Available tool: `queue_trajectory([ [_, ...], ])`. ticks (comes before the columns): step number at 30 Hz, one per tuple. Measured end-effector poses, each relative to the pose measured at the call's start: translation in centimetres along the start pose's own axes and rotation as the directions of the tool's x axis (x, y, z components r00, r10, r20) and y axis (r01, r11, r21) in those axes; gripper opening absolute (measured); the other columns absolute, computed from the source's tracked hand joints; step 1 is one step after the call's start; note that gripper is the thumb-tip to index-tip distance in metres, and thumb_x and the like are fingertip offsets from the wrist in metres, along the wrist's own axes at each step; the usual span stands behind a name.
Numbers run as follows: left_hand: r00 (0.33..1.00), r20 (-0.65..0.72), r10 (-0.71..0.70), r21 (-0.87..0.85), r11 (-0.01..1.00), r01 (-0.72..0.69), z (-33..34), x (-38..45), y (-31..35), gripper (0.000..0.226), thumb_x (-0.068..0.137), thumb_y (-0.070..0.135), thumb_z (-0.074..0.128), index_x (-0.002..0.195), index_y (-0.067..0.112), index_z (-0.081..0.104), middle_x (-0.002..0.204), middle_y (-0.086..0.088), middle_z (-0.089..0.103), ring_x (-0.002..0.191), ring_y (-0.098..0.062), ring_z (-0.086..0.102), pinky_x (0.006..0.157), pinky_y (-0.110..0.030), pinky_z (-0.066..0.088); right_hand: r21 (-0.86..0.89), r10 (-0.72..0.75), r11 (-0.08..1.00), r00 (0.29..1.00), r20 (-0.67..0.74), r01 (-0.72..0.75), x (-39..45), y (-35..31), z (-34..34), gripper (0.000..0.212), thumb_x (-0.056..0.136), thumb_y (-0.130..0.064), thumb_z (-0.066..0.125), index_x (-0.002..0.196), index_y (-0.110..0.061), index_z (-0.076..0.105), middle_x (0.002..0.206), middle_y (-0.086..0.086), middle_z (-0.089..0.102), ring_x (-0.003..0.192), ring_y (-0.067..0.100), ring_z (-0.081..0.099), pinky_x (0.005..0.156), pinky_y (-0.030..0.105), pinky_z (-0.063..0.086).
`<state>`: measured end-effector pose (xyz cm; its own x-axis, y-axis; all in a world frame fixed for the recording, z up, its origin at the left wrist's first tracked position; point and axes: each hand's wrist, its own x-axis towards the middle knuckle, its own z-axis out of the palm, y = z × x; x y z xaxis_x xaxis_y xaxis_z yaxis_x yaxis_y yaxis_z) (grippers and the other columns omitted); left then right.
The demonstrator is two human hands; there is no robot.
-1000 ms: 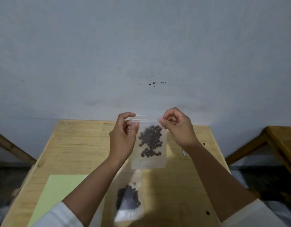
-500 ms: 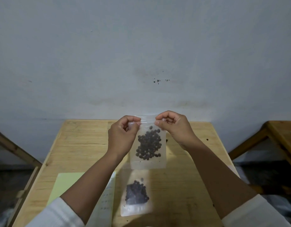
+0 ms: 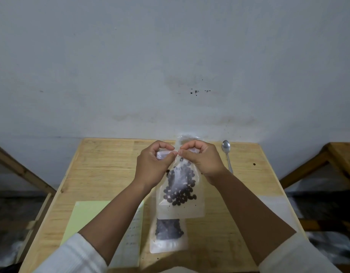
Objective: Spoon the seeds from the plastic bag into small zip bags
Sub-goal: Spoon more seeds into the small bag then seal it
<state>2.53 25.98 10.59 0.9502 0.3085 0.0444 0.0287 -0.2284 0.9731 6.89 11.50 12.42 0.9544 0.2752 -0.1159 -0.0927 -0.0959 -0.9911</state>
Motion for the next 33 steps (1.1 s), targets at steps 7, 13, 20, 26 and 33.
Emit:
queue_trajectory([
  [7, 0.99, 0.012, -0.141, 0.101, 0.985, 0.139, -1.1, -0.9, -4.4, 0.011, 0.082, 0.024, 0.071, 0.09, 0.027, 0.066, 0.088, 0.011, 0.068, 0.07, -0.01, 0.06, 0.067, -0.019, 0.047, -0.097, 0.147, 0.984, 0.988, -0.037, -0.15, -1.4, 4.8, 0.4, 0.009, 0.079, -0.007, 0.071, 0.082, -0.015, 0.071, 0.067, -0.006, 0.064, 0.058, 0.004, 0.058, 0.061, 0.02, 0.048],
  [13, 0.969, 0.051, -0.242, 0.397, 0.895, 0.203, -0.5, -4.8, -9.7, 0.025, 0.08, 0.02, 0.072, 0.104, 0.025, 0.068, 0.072, 0.009, 0.061, 0.063, -0.001, 0.053, 0.061, -0.007, 0.038, -0.361, 0.252, 0.889, 0.959, -0.132, -0.283, -3.6, 11.6, 1.7, 0.009, 0.081, -0.015, 0.068, 0.08, -0.024, 0.069, 0.079, -0.007, 0.068, 0.074, 0.007, 0.062, 0.07, 0.021, 0.049],
  [20, 0.971, 0.132, -0.201, 0.566, 0.82, 0.092, 0.8, -7.1, -13.1, 0.04, 0.084, 0.013, 0.063, 0.123, 0.012, 0.059, 0.148, -0.01, 0.034, 0.135, -0.02, 0.035, 0.101, -0.004, 0.012, -0.582, 0.137, 0.781, 0.972, -0.192, -0.225, -5.3, 15.6, 3.1, 0.021, 0.085, -0.019, 0.061, 0.106, -0.015, 0.063, 0.106, -0.004, 0.043, 0.096, 0.009, 0.045, 0.079, 0.009, 0.029],
  [26, 0.957, 0.278, -0.079, 0.632, 0.765, -0.12, 1.9, -7.4, -14.0, 0.043, 0.097, 0.02, 0.043, 0.139, 0.009, 0.041, 0.155, -0.002, 0.022, 0.145, -0.019, 0.011, 0.112, -0.016, 0.008, -0.813, 0.015, 0.582, 0.999, 0.039, 0.023, -6.2, 16.8, 3.8, 0.037, 0.094, -0.024, 0.043, 0.12, -0.004, 0.059, 0.139, 0.013, 0.045, 0.134, 0.026, 0.037, 0.11, 0.026, 0.026],
  [33, 0.907, 0.416, -0.058, 0.765, 0.561, -0.315, 2.4, -7.7, -15.0, 0.048, 0.102, 0.018, 0.021, 0.145, -0.002, 0.02, 0.154, -0.016, 0.021, 0.144, -0.025, 0.013, 0.118, -0.034, 0.004, -0.847, -0.057, 0.446, 0.954, 0.295, 0.288, -6.9, 15.2, 3.7, 0.043, 0.081, -0.027, 0.038, 0.096, -0.008, 0.073, 0.099, 0.005, 0.073, 0.096, 0.016, 0.069, 0.087, 0.024, 0.051],
])
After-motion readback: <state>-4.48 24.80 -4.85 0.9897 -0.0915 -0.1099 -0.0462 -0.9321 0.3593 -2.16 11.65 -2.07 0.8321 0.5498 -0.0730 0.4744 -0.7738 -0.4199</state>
